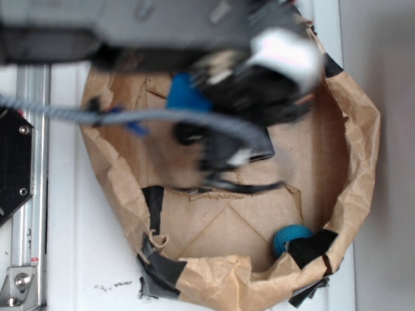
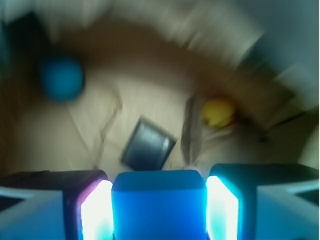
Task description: Grab the blue block.
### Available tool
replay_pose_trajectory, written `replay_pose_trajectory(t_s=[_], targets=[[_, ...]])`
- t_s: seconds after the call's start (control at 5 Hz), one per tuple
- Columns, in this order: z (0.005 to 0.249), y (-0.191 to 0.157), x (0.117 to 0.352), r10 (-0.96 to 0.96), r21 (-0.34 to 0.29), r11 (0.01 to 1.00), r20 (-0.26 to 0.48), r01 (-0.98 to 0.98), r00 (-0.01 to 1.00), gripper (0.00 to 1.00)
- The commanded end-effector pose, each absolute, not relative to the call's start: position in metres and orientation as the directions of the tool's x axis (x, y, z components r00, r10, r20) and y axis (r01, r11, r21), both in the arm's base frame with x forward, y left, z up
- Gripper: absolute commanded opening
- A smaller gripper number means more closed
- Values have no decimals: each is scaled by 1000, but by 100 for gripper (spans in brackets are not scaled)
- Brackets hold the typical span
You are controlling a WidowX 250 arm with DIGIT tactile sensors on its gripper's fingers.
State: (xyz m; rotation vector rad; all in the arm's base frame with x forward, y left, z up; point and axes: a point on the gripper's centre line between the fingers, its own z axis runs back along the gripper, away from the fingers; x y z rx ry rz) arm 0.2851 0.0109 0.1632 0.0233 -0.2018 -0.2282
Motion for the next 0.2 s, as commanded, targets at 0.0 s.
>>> replay_pose_trajectory(t_s=[0.0], targets=[[168,-7,284,-108,-60,991,167,119,980,0]])
